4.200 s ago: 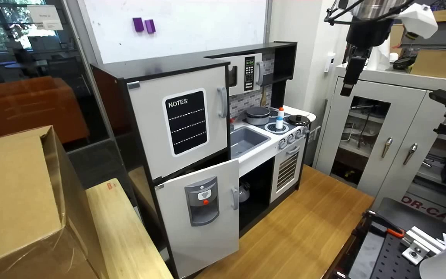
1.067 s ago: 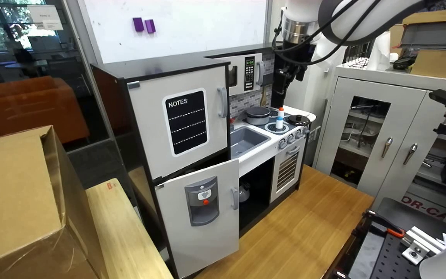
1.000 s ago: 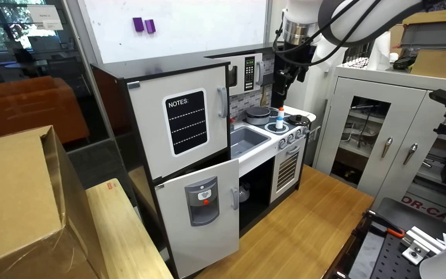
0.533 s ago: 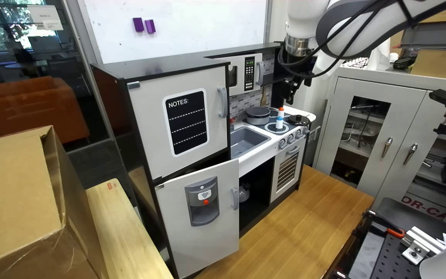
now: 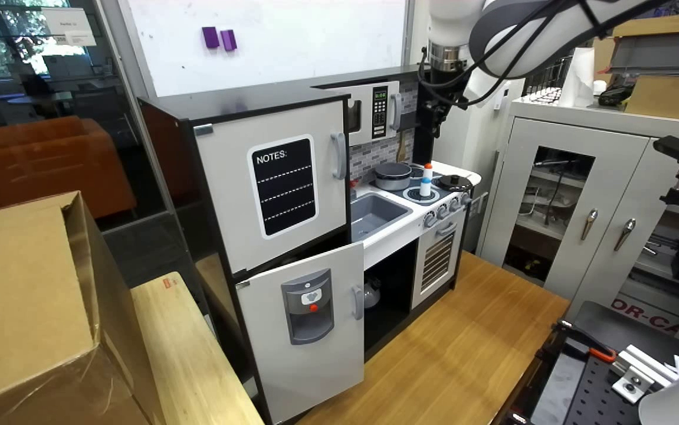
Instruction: Close the microwave door
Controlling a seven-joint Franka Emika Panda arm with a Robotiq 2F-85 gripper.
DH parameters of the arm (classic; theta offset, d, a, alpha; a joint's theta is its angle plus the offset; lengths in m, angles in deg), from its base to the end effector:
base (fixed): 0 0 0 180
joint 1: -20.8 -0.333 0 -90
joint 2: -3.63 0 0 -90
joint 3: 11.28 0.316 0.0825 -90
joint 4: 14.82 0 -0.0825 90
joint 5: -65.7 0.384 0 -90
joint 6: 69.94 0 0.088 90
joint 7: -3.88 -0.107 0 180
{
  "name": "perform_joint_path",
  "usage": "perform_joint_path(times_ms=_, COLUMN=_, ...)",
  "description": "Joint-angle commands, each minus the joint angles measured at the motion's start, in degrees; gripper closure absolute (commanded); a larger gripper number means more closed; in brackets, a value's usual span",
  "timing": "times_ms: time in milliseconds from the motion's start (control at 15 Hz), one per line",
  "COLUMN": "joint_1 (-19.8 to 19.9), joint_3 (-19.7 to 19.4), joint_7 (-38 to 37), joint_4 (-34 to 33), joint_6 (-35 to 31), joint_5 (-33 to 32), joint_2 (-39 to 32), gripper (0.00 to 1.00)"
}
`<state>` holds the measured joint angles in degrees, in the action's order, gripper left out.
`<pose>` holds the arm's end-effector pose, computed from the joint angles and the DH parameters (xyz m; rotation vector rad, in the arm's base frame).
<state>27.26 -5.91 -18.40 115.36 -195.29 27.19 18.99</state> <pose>0.4880 -0.0296 0.4913 2.5537 -0.0757 0.3673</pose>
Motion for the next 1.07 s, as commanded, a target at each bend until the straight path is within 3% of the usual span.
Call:
perform_joint_path(times_ms=0, joint_1=-0.4, joint_3=-0.47, joint_7=-2.1, joint_4=-3.62, joint_6=-0.44, joint_5=-2.36, joint_2=-3.58, gripper=0.0)
perform_joint_path(times_ms=400, joint_1=-0.71, joint_3=-2.17, joint_7=-7.54, joint_4=-11.88, joint_6=0.6, joint_5=-13.15, joint_2=-10.62, gripper=0.0)
perform_joint_path(times_ms=1000, joint_1=-2.1, joint_3=-3.59, joint_7=-6.53, joint_4=-10.83, joint_6=0.04, joint_5=-11.9, joint_2=-9.82, gripper=0.0)
